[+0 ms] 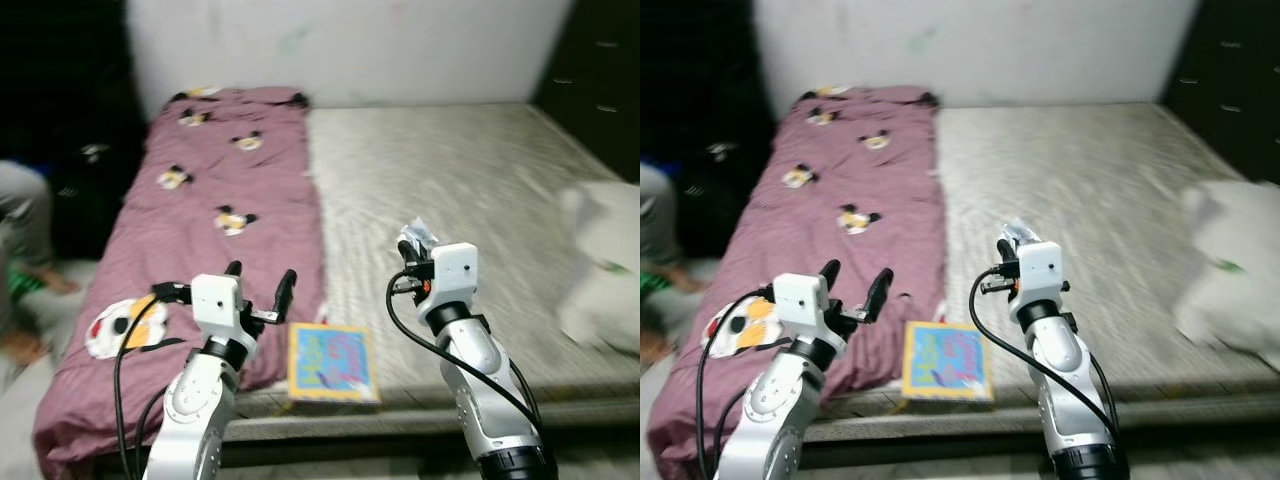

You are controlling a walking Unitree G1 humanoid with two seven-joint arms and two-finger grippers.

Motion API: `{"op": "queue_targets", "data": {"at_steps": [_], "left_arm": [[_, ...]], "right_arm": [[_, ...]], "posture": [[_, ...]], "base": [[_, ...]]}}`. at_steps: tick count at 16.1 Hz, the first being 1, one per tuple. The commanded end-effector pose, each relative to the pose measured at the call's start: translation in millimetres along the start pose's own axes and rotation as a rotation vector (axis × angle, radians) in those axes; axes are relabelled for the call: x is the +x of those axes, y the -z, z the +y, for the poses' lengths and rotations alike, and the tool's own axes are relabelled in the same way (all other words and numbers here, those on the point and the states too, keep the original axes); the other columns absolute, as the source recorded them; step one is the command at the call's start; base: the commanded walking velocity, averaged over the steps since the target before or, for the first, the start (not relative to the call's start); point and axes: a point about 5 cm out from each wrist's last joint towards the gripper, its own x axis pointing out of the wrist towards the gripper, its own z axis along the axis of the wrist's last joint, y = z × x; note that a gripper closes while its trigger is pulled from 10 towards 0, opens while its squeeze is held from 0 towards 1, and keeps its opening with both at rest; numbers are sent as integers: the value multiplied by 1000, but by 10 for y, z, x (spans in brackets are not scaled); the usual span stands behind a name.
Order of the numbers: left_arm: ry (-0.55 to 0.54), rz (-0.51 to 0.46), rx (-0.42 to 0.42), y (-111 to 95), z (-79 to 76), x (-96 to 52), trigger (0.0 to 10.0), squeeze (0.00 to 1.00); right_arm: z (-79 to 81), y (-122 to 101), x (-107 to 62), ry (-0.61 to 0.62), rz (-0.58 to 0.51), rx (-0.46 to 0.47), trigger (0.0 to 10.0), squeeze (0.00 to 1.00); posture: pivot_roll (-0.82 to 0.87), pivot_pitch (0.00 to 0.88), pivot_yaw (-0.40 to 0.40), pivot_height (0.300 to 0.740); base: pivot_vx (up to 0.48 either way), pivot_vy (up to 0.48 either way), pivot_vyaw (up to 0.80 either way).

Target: Clean up the room

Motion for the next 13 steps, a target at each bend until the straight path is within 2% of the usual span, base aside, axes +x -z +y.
{"op": "queue_targets", "data": {"at_steps": [1, 4, 6, 13], "left_arm": [[-34, 1, 24, -25, 93, -25, 10000, 0], [-96, 17, 39, -6, 133, -13, 10000, 0], [-91, 20, 30, -4, 143, -5, 10000, 0], [-74, 23, 26, -8, 120, 15, 10000, 0]], "right_arm": [[104, -26, 27, -35, -13, 7, 10000, 0], [104, -8, 20, -36, -8, 5, 10000, 0], [105, 8, 22, -37, -3, 5, 10000, 0], [117, 30, 31, -43, 6, 9, 10000, 0]], "posture": [[-10, 0, 18, 740], [-9, 0, 18, 740], [-6, 0, 21, 740], [-9, 0, 25, 740]], "base": [[315, 0, 0], [0, 0, 0], [0, 0, 0], [0, 445, 0]]}}
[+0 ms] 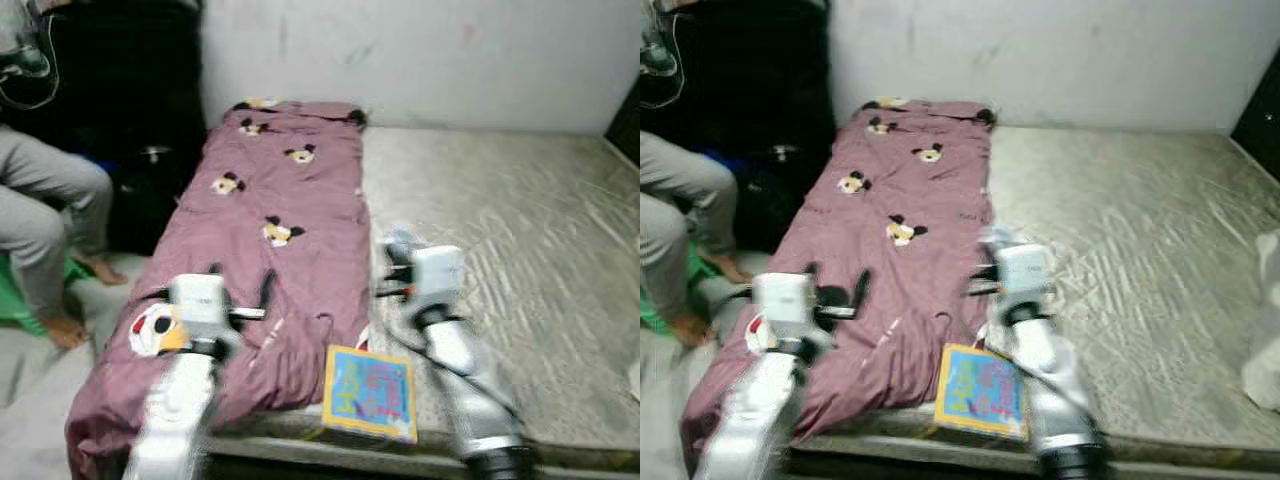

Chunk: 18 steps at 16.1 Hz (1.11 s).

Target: Clean up the room

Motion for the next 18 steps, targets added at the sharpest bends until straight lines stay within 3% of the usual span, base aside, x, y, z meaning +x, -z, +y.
{"op": "queue_targets", "data": {"at_steps": [1, 18], "left_arm": [[22, -4, -15, -16, -78, 35, 10000, 0], [-13, -19, 7, -42, -44, 52, 10000, 0]], "right_arm": [[-96, -3, -10, 15, 4, -22, 10000, 0], [-18, 2, -6, -38, 0, -19, 10000, 0]], "posture": [[-9, 0, 25, 740], [-8, 1, 16, 740]], "base": [[0, 480, 0], [0, 447, 0]]}}
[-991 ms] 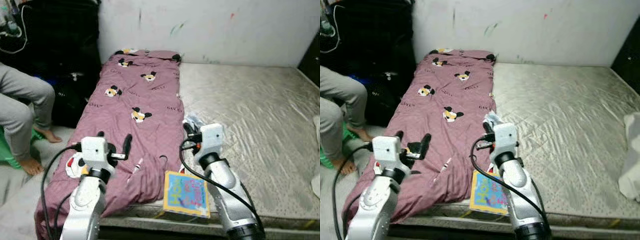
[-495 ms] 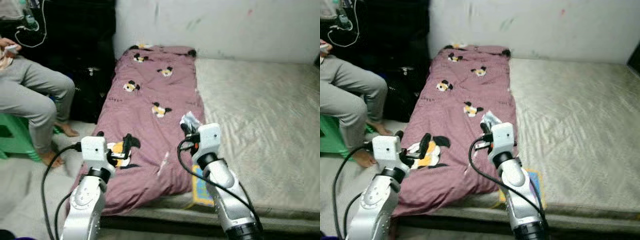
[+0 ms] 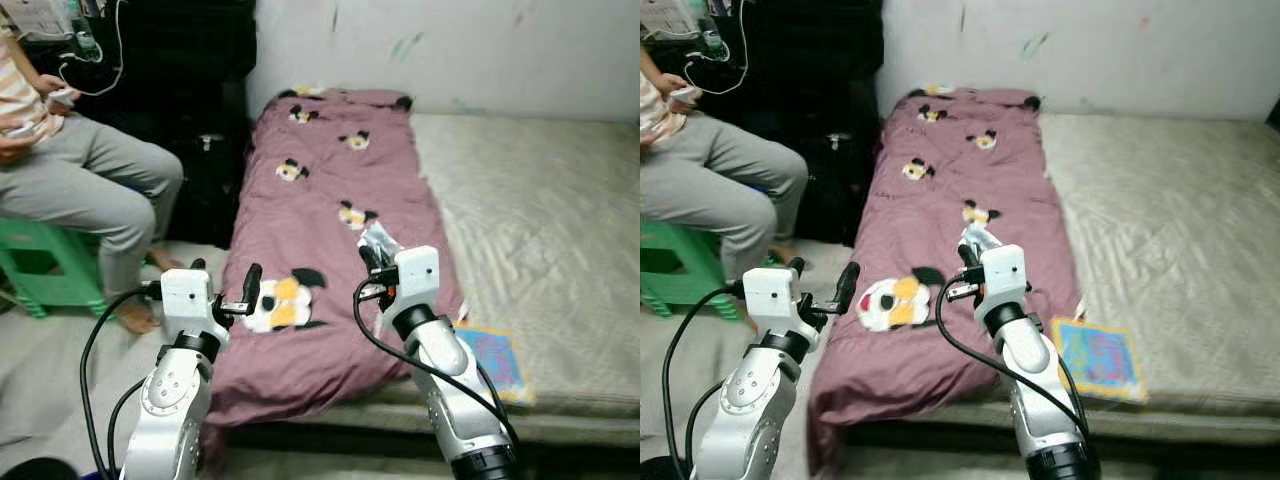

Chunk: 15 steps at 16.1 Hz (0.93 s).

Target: Clean up the room

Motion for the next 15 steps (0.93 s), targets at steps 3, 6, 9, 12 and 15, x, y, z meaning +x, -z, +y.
{"op": "queue_targets", "data": {"at_steps": [3, 6, 9, 12, 15], "left_arm": [[6, -11, 15, -25, -37, 20, 10000, 0], [2, -16, 20, -35, -20, 18, 10000, 0], [1, -18, 25, -40, -19, 18, 10000, 0], [15, -14, 26, -28, -49, -2, 10000, 0], [9, -13, 23, -30, -42, -3, 10000, 0]], "right_arm": [[-35, -22, -15, -4, -14, -16, 10000, 0], [-14, -17, -25, -8, -15, -21, 10000, 0], [2, -24, -20, -21, -20, -27, 10000, 0], [4, -25, -17, -24, -22, -30, 10000, 0], [18, -31, -20, -31, -25, -32, 10000, 0]], "posture": [[-7, 2, 18, 740], [-6, 5, 18, 740], [-7, 10, 20, 740], [-7, 10, 20, 740], [-9, 13, 19, 740]], "base": [[0, 0, 200], [0, 0, 800], [0, 0, 800], [0, 0, 800], [0, 0, 800]]}}
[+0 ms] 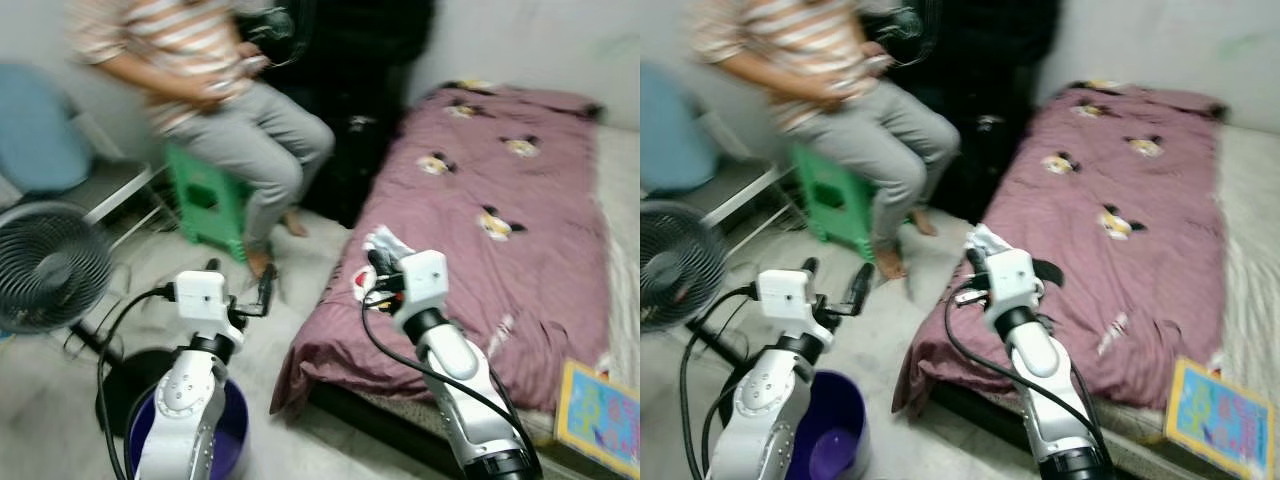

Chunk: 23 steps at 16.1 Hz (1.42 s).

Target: Clean up the room

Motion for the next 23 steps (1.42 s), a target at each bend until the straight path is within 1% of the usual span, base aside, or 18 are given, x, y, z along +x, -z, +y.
{"op": "queue_targets", "data": {"at_steps": [1, 10, 12, 14, 18, 21, 22, 23], "left_arm": [[-16, -5, 17, -26, 47, -4, 10000, 0], [-12, -4, 21, -20, 46, -5, 10000, 0], [-21, -12, 33, -30, 54, -7, 10000, 0], [-36, -17, 50, -51, 104, -33, 10000, 0], [-126, -22, 100, -72, 317, -160, 10000, 0], [-188, -61, 124, -158, 412, -144, 10000, 0], [-212, -73, 135, -197, 457, -148, 10000, 0], [-223, -76, 138, -210, 473, -170, 10000, 0]], "right_arm": [[60, -56, 28, -18, -25, 5, 10000, 0], [86, -63, 48, -35, -34, 0, 10000, 0], [89, -44, 54, -38, -32, 8, 10000, 0], [93, -24, 92, -39, -27, 10, 10000, 0], [295, -57, 252, -113, -43, 17, 10000, 0], [363, -119, 394, -163, -64, 6, 10000, 0], [366, -164, 455, -170, -76, -6, 10000, 0], [358, -191, 477, -168, -83, -9, 10000, 0]], "posture": [[-9, 13, 19, 740], [-1, 0, 18, 740], [19, 0, 16, 740], [46, 0, 12, 740], [123, 0, -39, 740], [158, 0, -69, 740], [174, 0, -68, 740], [173, 0, -67, 740]], "base": [[0, 0, 800], [0, 0, 800], [0, 0, 356], [0, 0, 0], [0, 0, 0], [0, 0, 0], [0, 0, 0], [0, 0, 0]]}}
